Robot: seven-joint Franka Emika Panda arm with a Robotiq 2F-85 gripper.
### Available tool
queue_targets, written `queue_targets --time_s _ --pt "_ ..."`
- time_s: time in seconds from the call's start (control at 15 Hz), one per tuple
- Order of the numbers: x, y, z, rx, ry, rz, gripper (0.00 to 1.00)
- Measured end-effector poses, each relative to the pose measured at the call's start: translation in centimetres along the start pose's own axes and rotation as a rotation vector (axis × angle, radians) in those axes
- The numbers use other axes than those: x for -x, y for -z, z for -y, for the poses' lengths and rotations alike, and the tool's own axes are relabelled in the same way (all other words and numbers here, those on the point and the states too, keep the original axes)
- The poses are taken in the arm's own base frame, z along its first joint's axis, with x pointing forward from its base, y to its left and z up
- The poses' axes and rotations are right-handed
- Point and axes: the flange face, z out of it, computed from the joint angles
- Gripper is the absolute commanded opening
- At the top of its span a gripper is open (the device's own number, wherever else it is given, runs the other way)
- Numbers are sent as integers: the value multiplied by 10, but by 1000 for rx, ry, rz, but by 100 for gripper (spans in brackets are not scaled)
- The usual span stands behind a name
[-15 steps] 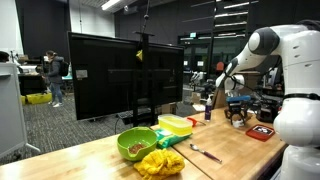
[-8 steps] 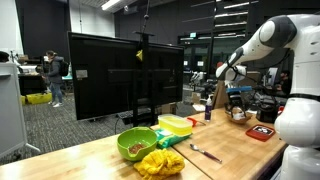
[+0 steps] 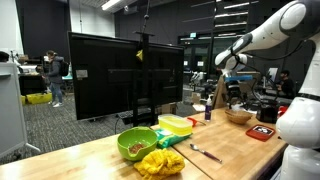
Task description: Put the white object in the green bowl on the left.
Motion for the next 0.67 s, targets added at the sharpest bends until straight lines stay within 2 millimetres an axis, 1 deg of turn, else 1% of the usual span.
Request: queue_targets --time_s 0.33,0.67 --pt "36 20 31 26 126 -37 49" --pt "58 27 56 57 262 -59 49"
